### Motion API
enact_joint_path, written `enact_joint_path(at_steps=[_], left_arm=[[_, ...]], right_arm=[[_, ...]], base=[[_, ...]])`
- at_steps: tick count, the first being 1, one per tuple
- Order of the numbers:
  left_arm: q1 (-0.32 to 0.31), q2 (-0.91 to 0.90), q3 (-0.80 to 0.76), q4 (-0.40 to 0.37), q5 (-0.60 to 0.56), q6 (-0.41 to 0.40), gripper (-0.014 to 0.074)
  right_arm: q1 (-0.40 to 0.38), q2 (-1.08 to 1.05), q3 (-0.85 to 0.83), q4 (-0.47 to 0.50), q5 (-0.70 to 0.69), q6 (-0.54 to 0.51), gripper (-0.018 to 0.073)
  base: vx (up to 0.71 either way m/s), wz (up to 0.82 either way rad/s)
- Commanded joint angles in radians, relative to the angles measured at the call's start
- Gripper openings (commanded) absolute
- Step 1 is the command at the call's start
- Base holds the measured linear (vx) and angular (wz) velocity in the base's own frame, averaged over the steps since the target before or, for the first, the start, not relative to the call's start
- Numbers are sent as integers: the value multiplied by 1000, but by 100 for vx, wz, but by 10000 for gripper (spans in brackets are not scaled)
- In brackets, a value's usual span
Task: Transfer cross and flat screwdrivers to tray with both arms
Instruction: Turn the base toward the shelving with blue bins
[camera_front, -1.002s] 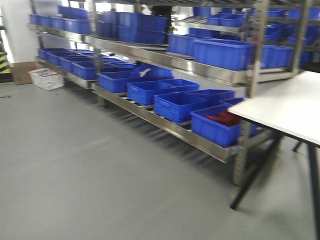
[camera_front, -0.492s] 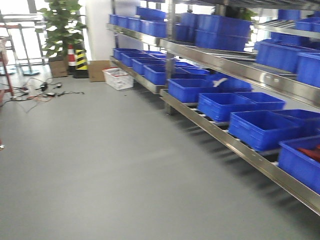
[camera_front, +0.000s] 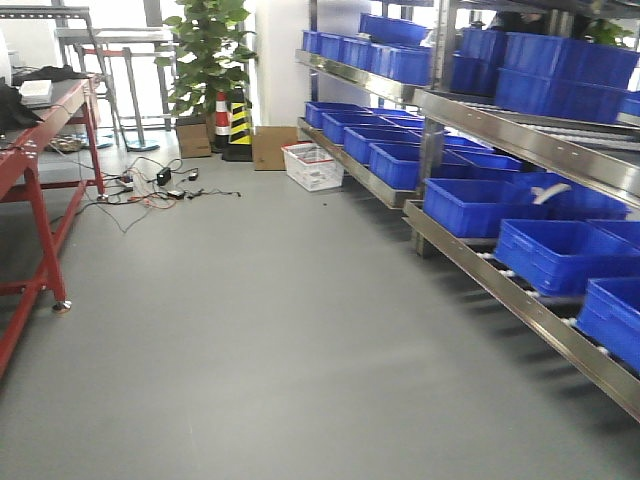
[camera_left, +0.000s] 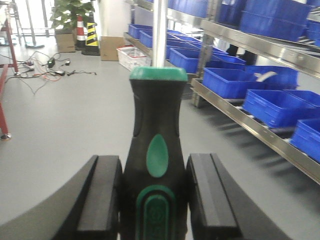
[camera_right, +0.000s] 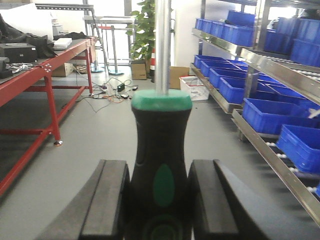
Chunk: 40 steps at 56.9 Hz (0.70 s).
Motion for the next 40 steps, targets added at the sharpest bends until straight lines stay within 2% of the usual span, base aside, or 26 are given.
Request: enact_joint_path(at_steps=[1, 40], left_arm=[[3, -3, -26, -11, -91, 0, -6], [3, -3, -26, -11, -91, 0, -6]], right_arm=[[-2, 6, -27, 5, -96, -4, -8], [-2, 6, -27, 5, -98, -4, -8]], base=[[58, 22], [59, 23]])
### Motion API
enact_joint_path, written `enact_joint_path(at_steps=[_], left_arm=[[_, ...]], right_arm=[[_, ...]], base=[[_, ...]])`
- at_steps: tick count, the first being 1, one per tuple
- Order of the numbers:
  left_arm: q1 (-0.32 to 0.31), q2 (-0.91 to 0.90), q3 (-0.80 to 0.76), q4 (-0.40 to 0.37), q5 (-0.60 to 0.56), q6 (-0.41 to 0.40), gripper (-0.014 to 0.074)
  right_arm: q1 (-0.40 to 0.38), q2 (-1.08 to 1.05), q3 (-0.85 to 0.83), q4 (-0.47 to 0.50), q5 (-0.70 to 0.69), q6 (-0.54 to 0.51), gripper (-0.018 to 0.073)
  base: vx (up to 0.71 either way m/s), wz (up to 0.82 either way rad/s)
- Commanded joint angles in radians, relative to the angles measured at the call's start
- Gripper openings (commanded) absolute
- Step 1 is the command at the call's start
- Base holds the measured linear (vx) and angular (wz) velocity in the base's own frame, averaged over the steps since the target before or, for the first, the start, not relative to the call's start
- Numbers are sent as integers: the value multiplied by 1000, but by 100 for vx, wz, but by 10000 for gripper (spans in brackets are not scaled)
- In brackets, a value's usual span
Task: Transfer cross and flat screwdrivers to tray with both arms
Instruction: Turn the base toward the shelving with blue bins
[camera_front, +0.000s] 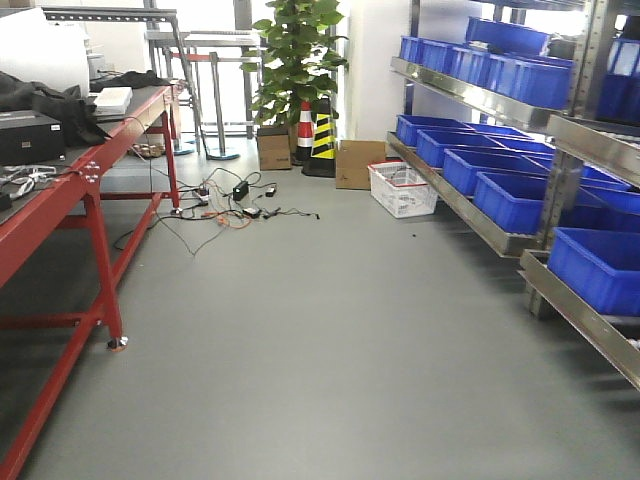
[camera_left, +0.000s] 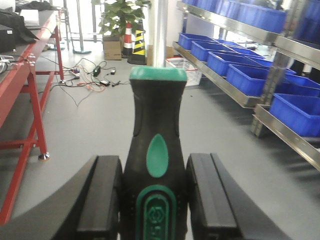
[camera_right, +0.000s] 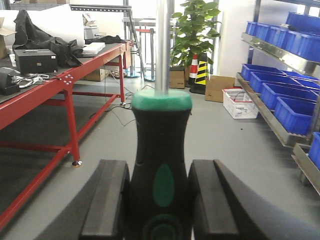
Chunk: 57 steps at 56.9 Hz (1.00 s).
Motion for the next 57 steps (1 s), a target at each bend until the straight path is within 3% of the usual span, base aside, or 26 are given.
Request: enact_joint_path(at_steps=[1, 26, 57], left_arm=[[3, -3, -27, -11, -91, 0, -6], [3, -3, -27, -11, -91, 0, -6], [3, -3, -27, -10, -92, 0, -6]], right_arm=[[-2, 6, -27, 5, -97, -4, -8], [-2, 6, -27, 5, -97, -4, -8], [-2, 6, -27, 5, -97, -4, -8]], base=[[60, 13], [60, -10], [52, -53]])
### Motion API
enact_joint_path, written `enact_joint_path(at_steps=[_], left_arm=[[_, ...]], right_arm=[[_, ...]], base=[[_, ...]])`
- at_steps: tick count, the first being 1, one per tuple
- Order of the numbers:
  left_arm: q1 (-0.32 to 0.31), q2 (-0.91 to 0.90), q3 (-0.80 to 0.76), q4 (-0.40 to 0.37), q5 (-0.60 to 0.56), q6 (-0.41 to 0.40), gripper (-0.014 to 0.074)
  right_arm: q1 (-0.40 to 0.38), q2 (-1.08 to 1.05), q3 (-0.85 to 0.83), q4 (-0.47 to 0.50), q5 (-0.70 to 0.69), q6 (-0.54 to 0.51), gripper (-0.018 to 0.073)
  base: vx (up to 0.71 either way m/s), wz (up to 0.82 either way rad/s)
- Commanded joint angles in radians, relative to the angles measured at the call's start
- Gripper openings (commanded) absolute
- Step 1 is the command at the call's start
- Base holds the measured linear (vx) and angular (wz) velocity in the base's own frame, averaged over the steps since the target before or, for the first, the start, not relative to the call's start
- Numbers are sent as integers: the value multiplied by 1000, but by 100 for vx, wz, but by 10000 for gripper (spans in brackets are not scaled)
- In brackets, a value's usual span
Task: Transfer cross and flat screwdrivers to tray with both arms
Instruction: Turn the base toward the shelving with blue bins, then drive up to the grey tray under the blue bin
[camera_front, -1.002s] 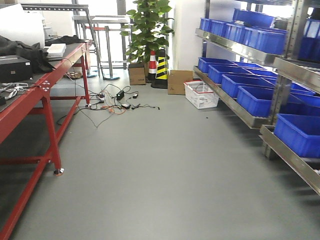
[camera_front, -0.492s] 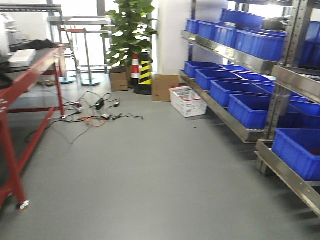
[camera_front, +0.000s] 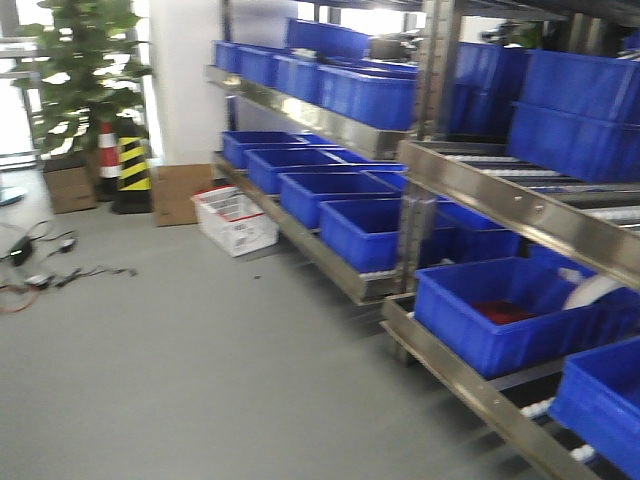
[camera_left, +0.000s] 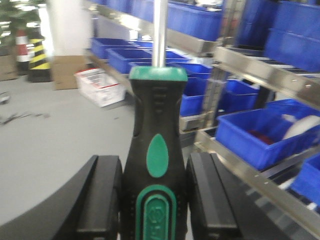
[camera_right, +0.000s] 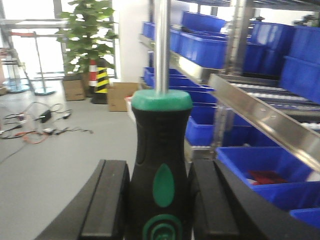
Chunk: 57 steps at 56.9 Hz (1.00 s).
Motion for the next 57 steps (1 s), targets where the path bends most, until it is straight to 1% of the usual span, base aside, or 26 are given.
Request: enact_joint_path(at_steps=[1, 24, 48, 57], left_arm=[[3, -3, -27, -10, -92, 0, -6], [3, -3, -27, -10, -92, 0, -6], [3, -3, -27, -10, -92, 0, -6], [3, -3, -27, -10, -92, 0, -6]], right_arm=[[-2, 6, -27, 5, -97, -4, -8], [-2, 6, -27, 5, -97, -4, -8], [-2, 6, -27, 5, -96, -4, -8], [-2, 6, -27, 5, -97, -4, -8]], base=[[48, -59], [42, -69], [29, -95], [22, -80]])
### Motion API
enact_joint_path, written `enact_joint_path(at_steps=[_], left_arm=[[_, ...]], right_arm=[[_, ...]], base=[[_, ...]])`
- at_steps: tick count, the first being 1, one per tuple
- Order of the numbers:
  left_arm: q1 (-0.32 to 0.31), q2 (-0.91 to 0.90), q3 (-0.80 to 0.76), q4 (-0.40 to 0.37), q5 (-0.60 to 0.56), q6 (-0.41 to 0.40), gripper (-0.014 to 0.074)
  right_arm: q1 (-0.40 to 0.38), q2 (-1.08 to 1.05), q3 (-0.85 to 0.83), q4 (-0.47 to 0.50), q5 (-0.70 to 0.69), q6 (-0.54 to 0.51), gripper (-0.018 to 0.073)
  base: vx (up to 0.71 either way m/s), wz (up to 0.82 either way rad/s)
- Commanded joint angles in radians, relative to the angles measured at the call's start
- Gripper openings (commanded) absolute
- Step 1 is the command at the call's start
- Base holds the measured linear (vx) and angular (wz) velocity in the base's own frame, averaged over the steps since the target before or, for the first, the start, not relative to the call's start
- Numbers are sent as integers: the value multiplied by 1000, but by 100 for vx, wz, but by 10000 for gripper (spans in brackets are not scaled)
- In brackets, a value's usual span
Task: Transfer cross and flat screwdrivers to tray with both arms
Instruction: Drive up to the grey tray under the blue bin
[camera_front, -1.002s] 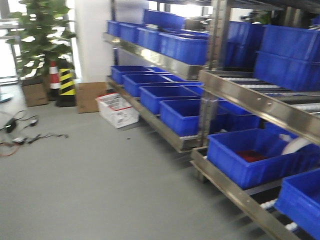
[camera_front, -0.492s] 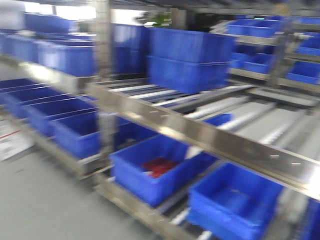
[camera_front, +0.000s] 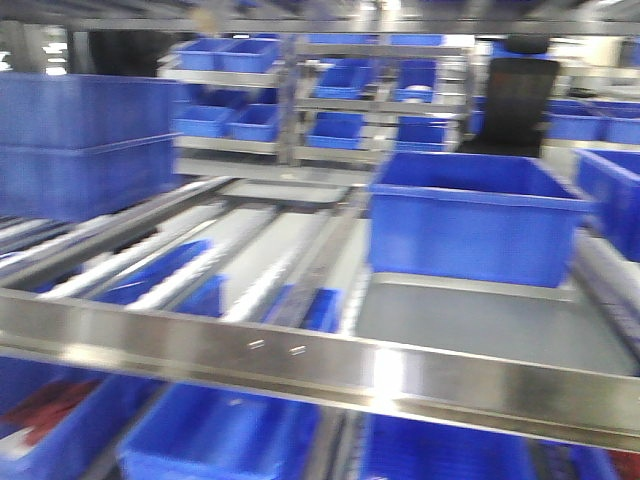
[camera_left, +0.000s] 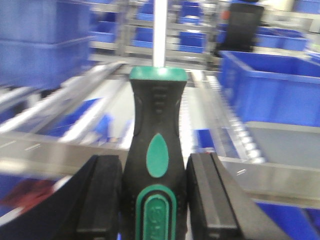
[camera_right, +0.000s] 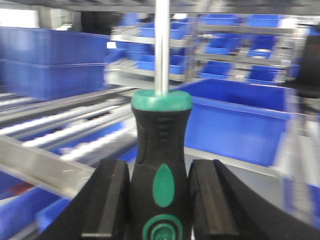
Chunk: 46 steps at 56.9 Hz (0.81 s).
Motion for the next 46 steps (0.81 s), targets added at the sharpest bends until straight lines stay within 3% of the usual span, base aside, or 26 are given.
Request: enact_joint_path(at_steps=[1, 19, 46], left_arm=[[3, -4, -29, -10, -92, 0, -6], [3, -4, -29, -10, -92, 0, -6], [3, -4, -29, -10, -92, 0, -6]], right_arm=[[-2, 6, -27, 5, -97, -4, -8], [-2, 6, -27, 5, -97, -4, -8], [-2, 6, -27, 5, -97, -4, -8]], base=[[21, -68], [20, -49], [22, -19]])
